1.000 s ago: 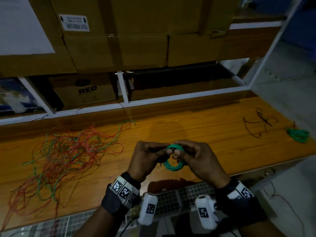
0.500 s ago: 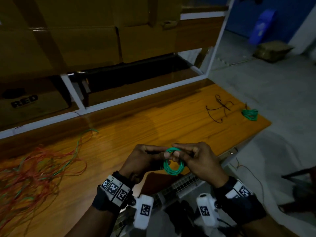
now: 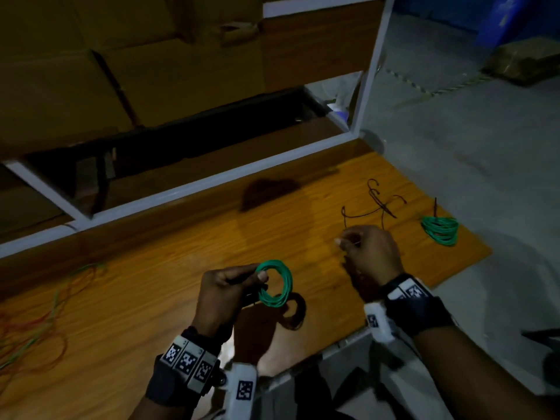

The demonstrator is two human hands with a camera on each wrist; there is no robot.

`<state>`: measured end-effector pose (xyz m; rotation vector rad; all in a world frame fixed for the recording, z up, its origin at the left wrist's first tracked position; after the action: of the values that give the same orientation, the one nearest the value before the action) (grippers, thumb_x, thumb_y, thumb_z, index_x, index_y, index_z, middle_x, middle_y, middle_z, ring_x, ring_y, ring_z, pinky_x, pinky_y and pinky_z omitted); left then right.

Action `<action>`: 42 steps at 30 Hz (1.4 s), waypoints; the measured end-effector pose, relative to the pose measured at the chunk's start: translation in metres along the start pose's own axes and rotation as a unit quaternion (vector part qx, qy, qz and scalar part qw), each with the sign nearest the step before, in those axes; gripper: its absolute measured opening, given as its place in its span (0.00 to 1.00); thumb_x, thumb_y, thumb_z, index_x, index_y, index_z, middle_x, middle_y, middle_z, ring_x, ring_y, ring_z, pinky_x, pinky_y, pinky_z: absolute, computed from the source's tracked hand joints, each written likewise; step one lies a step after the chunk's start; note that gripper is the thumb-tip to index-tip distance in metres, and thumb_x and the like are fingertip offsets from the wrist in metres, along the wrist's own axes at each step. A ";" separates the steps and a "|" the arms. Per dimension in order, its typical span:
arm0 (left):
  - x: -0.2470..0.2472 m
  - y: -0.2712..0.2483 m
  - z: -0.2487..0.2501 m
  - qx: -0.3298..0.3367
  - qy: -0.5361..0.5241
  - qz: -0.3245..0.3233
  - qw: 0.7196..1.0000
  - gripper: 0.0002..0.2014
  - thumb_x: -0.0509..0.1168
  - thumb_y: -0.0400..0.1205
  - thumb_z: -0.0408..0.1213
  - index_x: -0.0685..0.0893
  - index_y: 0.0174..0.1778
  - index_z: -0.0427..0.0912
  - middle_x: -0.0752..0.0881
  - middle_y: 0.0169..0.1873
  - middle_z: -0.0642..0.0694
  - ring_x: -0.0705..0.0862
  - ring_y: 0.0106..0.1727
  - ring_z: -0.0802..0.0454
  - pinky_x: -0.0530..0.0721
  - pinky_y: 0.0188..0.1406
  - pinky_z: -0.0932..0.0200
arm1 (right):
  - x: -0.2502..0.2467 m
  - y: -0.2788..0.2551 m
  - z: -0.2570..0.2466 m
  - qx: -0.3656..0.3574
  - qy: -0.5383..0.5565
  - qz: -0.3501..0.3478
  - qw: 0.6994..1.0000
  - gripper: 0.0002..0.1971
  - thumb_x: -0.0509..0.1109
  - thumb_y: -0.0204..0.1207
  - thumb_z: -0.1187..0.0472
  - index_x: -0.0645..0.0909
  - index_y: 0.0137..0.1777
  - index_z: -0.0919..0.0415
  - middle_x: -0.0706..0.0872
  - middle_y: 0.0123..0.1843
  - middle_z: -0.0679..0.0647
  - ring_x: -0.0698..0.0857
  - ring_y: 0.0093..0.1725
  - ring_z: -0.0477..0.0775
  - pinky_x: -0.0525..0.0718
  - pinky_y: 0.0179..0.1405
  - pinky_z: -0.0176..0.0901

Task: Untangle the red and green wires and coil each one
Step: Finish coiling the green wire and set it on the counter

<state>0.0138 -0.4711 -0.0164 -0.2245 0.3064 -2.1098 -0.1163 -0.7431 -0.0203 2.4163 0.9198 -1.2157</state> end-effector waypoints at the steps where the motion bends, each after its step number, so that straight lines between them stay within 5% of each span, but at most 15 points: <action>1: 0.000 0.003 -0.003 -0.008 -0.005 0.012 1.000 0.06 0.77 0.77 0.27 0.95 0.48 0.39 0.94 0.43 0.35 0.93 0.44 0.38 0.94 0.42 0.47 | 0.003 0.015 0.009 0.017 -0.038 0.002 0.999 0.08 0.78 0.79 0.46 0.91 0.49 0.50 0.93 0.49 0.49 0.87 0.41 0.49 0.80 0.34 0.39; 6: -0.006 0.012 -0.013 -0.032 -0.030 0.053 0.998 0.07 0.77 0.77 0.26 0.96 0.43 0.41 0.94 0.43 0.37 0.94 0.43 0.43 0.93 0.43 0.47 | 0.028 0.059 0.037 0.071 -0.117 -0.014 0.991 0.15 0.82 0.72 0.43 0.87 0.49 0.52 0.91 0.47 0.53 0.88 0.48 0.60 0.87 0.43 0.49; 13: -0.032 0.020 -0.015 -0.024 -0.030 0.062 0.997 0.06 0.77 0.76 0.26 0.95 0.47 0.37 0.94 0.41 0.36 0.93 0.40 0.44 0.92 0.38 0.52 | 0.045 0.057 0.028 0.058 -0.131 -0.070 0.987 0.02 0.79 0.77 0.57 0.90 0.45 0.53 0.92 0.49 0.54 0.89 0.49 0.61 0.91 0.47 0.54; 18: -0.052 0.023 -0.011 -0.022 -0.046 0.050 0.997 0.08 0.77 0.76 0.26 0.94 0.51 0.33 0.94 0.42 0.34 0.93 0.42 0.40 0.92 0.37 0.54 | 0.048 0.026 0.002 -0.003 -0.096 -0.130 0.987 0.01 0.76 0.74 0.57 0.89 0.44 0.50 0.92 0.46 0.48 0.89 0.47 0.54 0.91 0.46 0.52; 25: -0.097 0.018 -0.019 -0.022 -0.043 0.075 0.996 0.07 0.78 0.77 0.28 0.95 0.50 0.36 0.94 0.42 0.35 0.93 0.46 0.38 0.93 0.44 0.48 | 0.063 -0.029 -0.064 -0.125 -0.015 -0.143 0.982 0.08 0.75 0.80 0.59 0.92 0.57 0.56 0.93 0.52 0.50 0.91 0.49 0.52 0.90 0.48 0.50; 28: -0.115 0.013 -0.025 -0.022 -0.049 0.087 0.995 0.07 0.77 0.78 0.28 0.95 0.50 0.37 0.94 0.42 0.36 0.92 0.45 0.39 0.92 0.41 0.52 | 0.074 -0.044 -0.086 -0.158 0.007 -0.143 0.977 0.10 0.77 0.81 0.57 0.92 0.60 0.54 0.94 0.51 0.48 0.91 0.46 0.46 0.89 0.43 0.41; 31: -0.132 0.009 -0.031 -0.022 -0.054 0.103 0.993 0.06 0.77 0.78 0.27 0.95 0.49 0.37 0.94 0.42 0.36 0.92 0.48 0.35 0.93 0.48 0.44 | 0.084 -0.056 -0.110 -0.180 0.027 -0.161 0.970 0.11 0.78 0.80 0.57 0.92 0.61 0.55 0.94 0.54 0.49 0.92 0.51 0.46 0.88 0.48 0.39; 38: -0.171 0.007 -0.030 0.006 -0.083 0.164 0.983 0.06 0.77 0.78 0.27 0.95 0.48 0.39 0.94 0.44 0.38 0.93 0.50 0.37 0.93 0.48 0.44 | 0.101 -0.078 -0.153 -0.052 0.207 -0.247 0.945 0.06 0.82 0.76 0.61 0.92 0.52 0.55 0.95 0.41 0.51 0.94 0.43 0.51 0.92 0.46 0.54; 42: -0.187 0.010 -0.026 0.042 -0.091 0.197 0.975 0.09 0.77 0.78 0.27 0.94 0.53 0.36 0.95 0.45 0.40 0.94 0.50 0.40 0.92 0.42 0.53 | 0.114 -0.106 -0.182 0.015 0.284 -0.337 0.898 0.04 0.78 0.76 0.72 0.90 0.47 0.75 0.92 0.37 0.68 0.90 0.30 0.53 0.86 0.28 0.42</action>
<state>0.1127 -0.3134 -0.0509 -0.2796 0.1369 -1.6915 -0.0232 -0.5229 0.0026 2.6043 2.0477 -0.6550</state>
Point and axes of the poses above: each hand's wrist, its own y-axis towards the middle knuckle, its own x-axis out of the palm, z = x × y, the point moved 5 cm from there along y, towards the middle knuckle
